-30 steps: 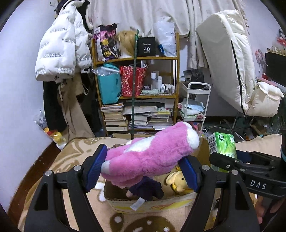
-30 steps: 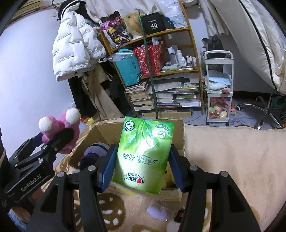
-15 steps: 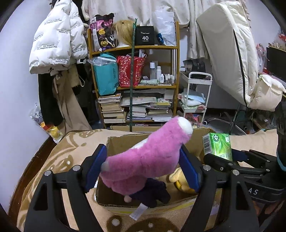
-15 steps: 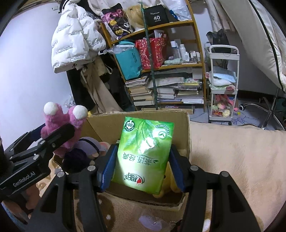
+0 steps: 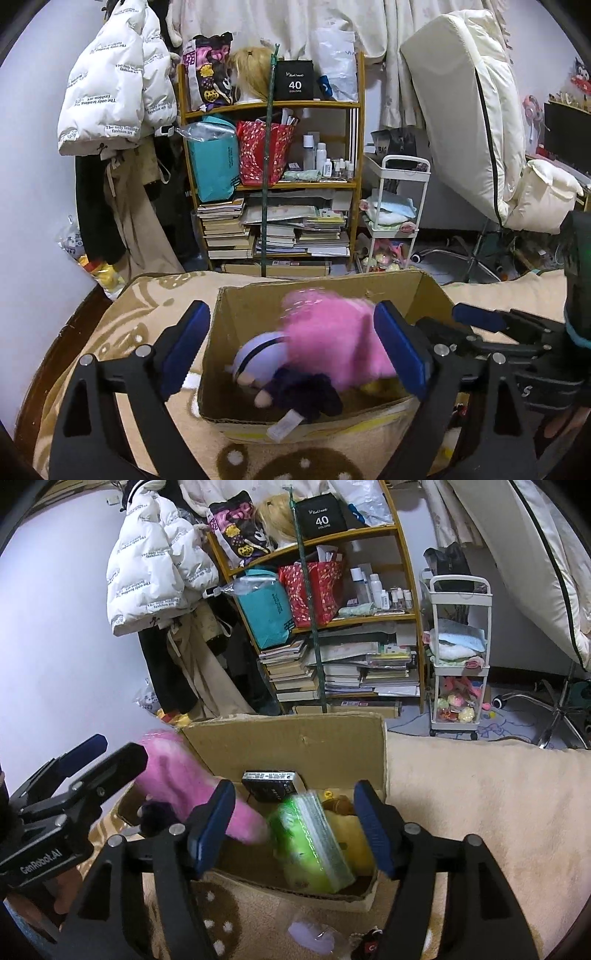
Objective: Organize soft objects
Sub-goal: 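Open both tools to drop the pink plush and tissue pack into the box, then lower left tool onto clear pouch while right tool lowers onto penguin plush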
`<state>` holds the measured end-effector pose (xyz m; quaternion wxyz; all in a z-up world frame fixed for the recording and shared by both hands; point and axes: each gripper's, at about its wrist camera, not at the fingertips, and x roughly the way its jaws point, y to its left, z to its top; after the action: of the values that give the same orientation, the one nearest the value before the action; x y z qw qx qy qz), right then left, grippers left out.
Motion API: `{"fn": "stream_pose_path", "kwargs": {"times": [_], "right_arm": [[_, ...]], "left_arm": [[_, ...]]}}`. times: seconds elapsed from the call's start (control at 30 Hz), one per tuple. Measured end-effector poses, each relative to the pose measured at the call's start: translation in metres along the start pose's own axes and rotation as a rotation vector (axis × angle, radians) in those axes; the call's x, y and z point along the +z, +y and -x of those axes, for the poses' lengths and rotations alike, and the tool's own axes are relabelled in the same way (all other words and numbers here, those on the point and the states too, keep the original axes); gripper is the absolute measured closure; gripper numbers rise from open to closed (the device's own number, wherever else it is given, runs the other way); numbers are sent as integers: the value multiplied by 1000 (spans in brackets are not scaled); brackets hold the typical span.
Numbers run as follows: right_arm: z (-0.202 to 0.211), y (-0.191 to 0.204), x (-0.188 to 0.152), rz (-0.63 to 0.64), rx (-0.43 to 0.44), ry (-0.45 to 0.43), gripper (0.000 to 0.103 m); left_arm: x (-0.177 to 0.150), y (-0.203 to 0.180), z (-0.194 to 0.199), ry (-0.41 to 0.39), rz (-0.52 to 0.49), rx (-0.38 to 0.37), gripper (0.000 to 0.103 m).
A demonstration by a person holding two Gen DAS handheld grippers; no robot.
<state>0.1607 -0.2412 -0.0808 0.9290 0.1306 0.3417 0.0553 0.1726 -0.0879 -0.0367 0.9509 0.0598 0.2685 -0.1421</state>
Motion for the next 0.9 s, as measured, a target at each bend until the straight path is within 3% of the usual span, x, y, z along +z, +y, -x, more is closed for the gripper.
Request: {"fn": "stream_pose_path", "kwargs": {"times": [0.1, 0.47, 0.9], "right_arm": [[2, -1, -1, -11, -6, 4, 32], [25, 0, -5, -24, -27, -9, 12], [72, 4, -17, -75, -69, -18, 11]], "left_arm": [[-1, -1, 0, 10, -11, 18, 13], [-9, 4, 16, 45, 5, 27, 9], [-24, -5, 52, 76, 9, 32, 3]]}}
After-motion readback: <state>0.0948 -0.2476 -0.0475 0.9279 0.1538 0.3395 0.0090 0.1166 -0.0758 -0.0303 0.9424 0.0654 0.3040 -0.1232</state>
